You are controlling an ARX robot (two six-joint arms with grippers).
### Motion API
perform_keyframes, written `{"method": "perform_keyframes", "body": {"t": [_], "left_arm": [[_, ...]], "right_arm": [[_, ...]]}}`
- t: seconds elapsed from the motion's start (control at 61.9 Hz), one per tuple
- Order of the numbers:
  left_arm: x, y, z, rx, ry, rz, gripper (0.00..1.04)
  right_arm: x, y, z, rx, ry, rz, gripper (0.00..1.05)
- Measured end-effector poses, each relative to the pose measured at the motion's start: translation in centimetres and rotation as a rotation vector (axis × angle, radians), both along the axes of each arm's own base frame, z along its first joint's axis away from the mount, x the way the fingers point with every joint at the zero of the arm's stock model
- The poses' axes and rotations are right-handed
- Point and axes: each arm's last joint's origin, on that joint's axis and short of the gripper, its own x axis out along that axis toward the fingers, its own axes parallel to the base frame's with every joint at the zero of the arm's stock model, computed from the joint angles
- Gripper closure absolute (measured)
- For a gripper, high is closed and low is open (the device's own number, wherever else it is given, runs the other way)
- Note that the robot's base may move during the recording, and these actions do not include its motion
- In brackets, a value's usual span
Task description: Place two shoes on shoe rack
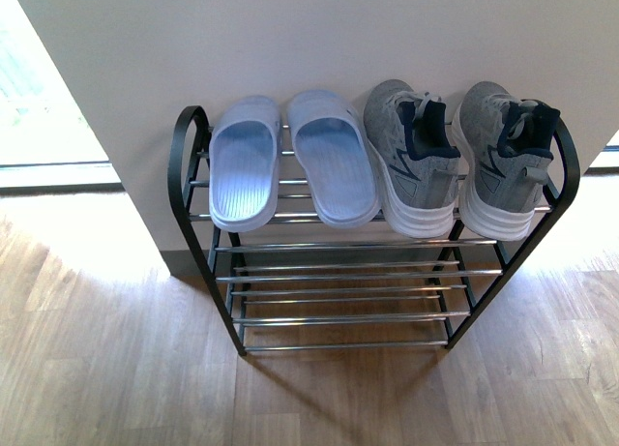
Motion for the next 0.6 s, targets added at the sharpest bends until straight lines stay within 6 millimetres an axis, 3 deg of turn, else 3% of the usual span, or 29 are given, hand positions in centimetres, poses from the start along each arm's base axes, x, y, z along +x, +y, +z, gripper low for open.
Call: {"method": "perform_keyframes", "body": {"t": [0.291,0.598], "left_arm": [[-2.3,2.1,-2.3,0.076,-0.004,0.001,1.03],[-4.1,3.3,-3.6,0.083,-0.005,0.005,1.04]], "right_arm": [[0.0,0.0,0.0,0.000,0.000,0.000,0.09],[0.0,0.0,0.0,0.000,0.000,0.000,0.09]]}}
